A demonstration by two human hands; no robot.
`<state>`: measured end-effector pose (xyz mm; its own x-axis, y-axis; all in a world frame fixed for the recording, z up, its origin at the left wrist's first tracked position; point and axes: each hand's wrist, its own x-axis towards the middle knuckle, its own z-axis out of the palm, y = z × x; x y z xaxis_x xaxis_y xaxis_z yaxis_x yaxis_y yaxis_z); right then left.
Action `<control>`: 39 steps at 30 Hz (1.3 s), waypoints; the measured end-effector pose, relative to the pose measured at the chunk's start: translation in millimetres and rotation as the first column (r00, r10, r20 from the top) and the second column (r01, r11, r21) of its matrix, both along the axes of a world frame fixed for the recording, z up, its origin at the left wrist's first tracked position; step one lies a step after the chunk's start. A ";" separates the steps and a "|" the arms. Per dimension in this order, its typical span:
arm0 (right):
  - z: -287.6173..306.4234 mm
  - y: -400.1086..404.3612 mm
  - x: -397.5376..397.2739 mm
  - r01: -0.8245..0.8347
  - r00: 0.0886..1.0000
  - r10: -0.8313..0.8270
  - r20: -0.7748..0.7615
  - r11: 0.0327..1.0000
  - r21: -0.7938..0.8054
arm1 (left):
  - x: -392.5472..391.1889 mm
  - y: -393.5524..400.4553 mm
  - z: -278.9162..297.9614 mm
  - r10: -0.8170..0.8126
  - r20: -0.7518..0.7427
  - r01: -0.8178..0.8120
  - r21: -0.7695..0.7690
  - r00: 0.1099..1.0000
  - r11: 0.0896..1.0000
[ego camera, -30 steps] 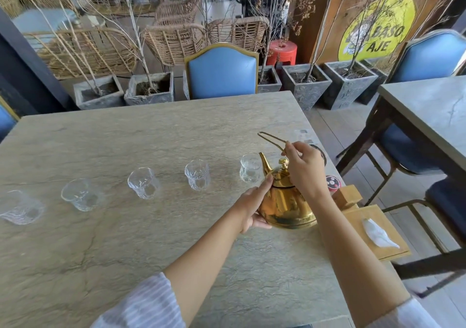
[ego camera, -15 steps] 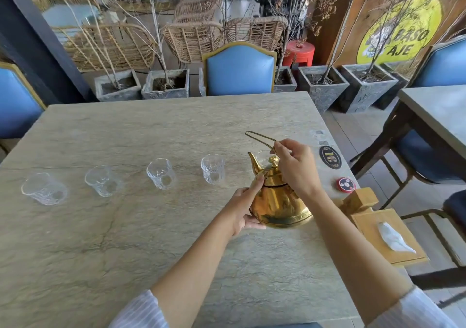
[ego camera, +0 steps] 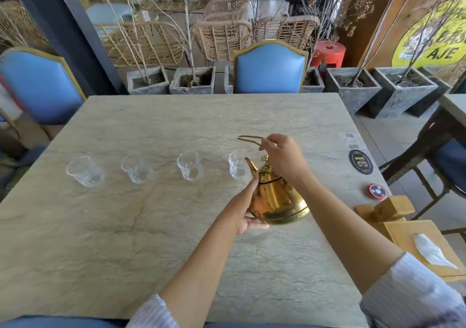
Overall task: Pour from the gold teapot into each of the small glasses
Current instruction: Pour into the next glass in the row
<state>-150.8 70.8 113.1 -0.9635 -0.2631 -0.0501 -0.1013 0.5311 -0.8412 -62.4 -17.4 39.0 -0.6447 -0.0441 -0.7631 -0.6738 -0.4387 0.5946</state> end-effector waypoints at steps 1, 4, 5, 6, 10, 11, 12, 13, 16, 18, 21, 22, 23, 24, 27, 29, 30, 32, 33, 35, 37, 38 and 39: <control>2.0 -3.0 -0.6 -0.010 1.000 0.010 0.000 0.999 0.031 | 0.4 -1.1 0.5 0.008 0.001 -0.008 0.005 1.000 1.000; 7.1 -10.9 -4.4 -0.023 1.000 0.021 0.014 0.996 0.088 | 1.2 -2.2 3.1 0.009 -0.002 -0.009 0.008 1.000 1.000; 8.9 -13.4 -5.9 -0.026 0.999 0.024 0.022 0.994 0.102 | 1.1 -2.3 4.2 0.008 -0.005 -0.008 0.013 1.000 1.000; 11.0 -15.5 -7.3 -0.030 0.999 0.027 0.028 0.992 0.120 | 1.0 -2.2 5.6 0.010 -0.006 -0.010 0.020 1.000 1.000; 21.8 -20.7 -11.6 -0.053 0.998 0.044 0.052 0.983 0.175 | 0.4 -0.4 11.9 -0.005 -0.015 0.006 0.042 1.000 0.999; 24.3 -21.0 -12.0 -0.059 0.997 0.049 0.055 0.981 0.186 | 0.4 0.0 13.4 -0.009 -0.017 0.010 0.046 1.000 0.999; 26.6 -21.0 -12.1 -0.064 0.997 0.054 0.054 0.979 0.195 | 0.6 0.5 14.7 -0.014 -0.020 0.015 0.046 1.000 0.999; 28.5 -20.7 -12.3 -0.069 0.997 0.059 0.052 0.978 0.199 | 0.8 1.0 16.6 -0.019 -0.023 0.020 0.045 1.000 0.999; 33.9 -18.9 -12.7 -0.069 0.996 0.060 0.059 0.982 0.175 | 1.2 2.3 21.4 -0.029 -0.031 0.030 0.054 0.999 0.998; 38.3 -18.2 -13.2 -0.074 0.996 0.065 0.059 0.983 0.171 | 1.5 2.9 24.9 -0.043 -0.044 0.046 0.053 0.998 0.998; 44.8 -18.5 -13.8 -0.085 0.996 0.079 0.041 0.980 0.181 | 1.5 3.1 29.6 -0.055 -0.056 0.058 0.045 0.997 0.997; 47.0 -18.8 -13.9 -0.088 0.996 0.083 0.035 0.978 0.187 | 1.7 3.3 30.9 -0.057 -0.058 0.059 0.043 0.997 0.997; 49.0 -19.0 -14.2 -0.094 0.996 0.091 0.027 0.976 0.195 | 2.2 3.8 32.4 -0.058 -0.062 0.061 0.044 0.996 0.997; 50.9 -19.2 -14.2 -0.102 0.995 0.100 0.019 0.973 0.206 | 2.8 4.3 33.7 -0.062 -0.067 0.065 0.045 0.996 0.997; 55.4 -19.1 -14.2 -0.120 0.992 0.123 0.002 0.963 0.243 | 4.5 5.4 37.3 -0.071 -0.081 0.074 0.042 0.994 0.996; 57.2 -18.9 -13.9 -0.121 0.992 0.127 -0.006 0.959 0.258 | 5.7 5.7 40.2 -0.074 -0.086 0.077 0.037 0.994 0.996; 57.3 -18.9 -14.2 -0.118 0.992 0.126 -0.011 0.958 0.262 | 6.2 5.9 41.6 -0.076 -0.087 0.079 0.034 0.993 0.996; 58.0 -18.6 -14.6 -0.111 0.993 0.119 -0.016 0.959 0.260 | 7.1 6.7 43.7 -0.081 -0.088 0.084 0.029 0.993 0.996; 58.6 -18.5 -14.8 -0.108 0.993 0.117 -0.018 0.959 0.261 | 7.4 7.3 44.5 -0.083 -0.089 0.086 0.028 0.992 0.996; 60.6 -17.8 -14.3 -0.104 0.993 0.115 -0.026 0.958 0.266 | 8.0 8.3 46.4 -0.085 -0.093 0.088 0.028 0.992 0.996; 64.0 -17.0 -12.9 -0.099 0.993 0.112 -0.032 0.957 0.271 | 8.3 8.8 48.3 -0.082 -0.097 0.085 0.030 0.992 0.996; 65.7 -16.3 -12.2 -0.096 0.993 0.110 -0.035 0.957 0.274 | 8.5 8.9 49.3 -0.082 -0.100 0.085 0.029 0.992 0.996; 67.2 -15.8 -12.0 -0.092 0.993 0.107 -0.040 0.957 0.277 | 8.4 9.2 50.2 -0.083 -0.104 0.086 0.027 0.991 0.996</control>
<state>-162.8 55.0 180.3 -0.9362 -0.3414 -0.0829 -0.2064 0.7253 -0.6567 -54.0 -8.2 89.2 -0.7204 0.0363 -0.6926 -0.6449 -0.4023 0.6498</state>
